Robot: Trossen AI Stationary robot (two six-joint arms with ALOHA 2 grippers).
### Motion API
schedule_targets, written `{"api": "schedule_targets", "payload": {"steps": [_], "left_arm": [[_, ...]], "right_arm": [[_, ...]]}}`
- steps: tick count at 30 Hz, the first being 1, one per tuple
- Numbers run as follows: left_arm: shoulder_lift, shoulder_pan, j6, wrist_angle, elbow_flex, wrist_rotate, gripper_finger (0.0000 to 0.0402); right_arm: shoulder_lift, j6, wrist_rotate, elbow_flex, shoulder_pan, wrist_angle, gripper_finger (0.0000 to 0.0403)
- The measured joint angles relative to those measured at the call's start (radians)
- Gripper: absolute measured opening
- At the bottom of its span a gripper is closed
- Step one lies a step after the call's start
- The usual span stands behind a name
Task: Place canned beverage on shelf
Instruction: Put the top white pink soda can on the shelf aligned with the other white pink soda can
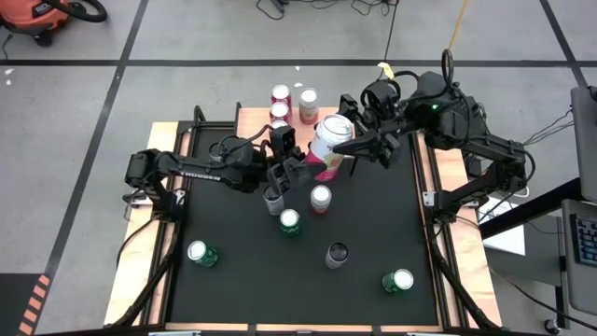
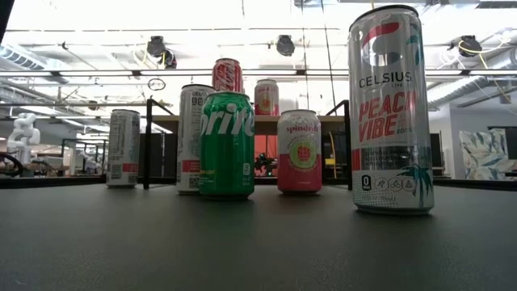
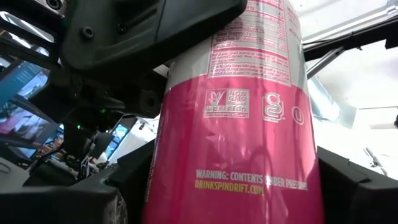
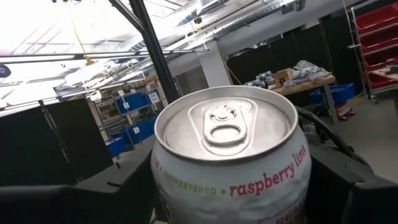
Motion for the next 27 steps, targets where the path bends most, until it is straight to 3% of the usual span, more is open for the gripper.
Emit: {"api": "schedule_targets", "payload": {"steps": [10,23,27], "left_arm": [[-0.003,0.000,-0.079,-0.057,0.003,-0.059,0.0359],[-0.003,0.000,0.010,-0.063,0.001,-0.183,0.0363],[-0.027,0.000,0.067,-0.153,0.000,-0.227,0.0363]], "right_arm": [[-0.033,-0.012,0.001,0.000,-0.024,-0.027,0.0280],[-0.102,-0.023,0.051,0.000,-0.048,-0.131,0.0281],[-0.122,-0.041,0.060,0.000,-0.048,-0.179,0.0281]]}}
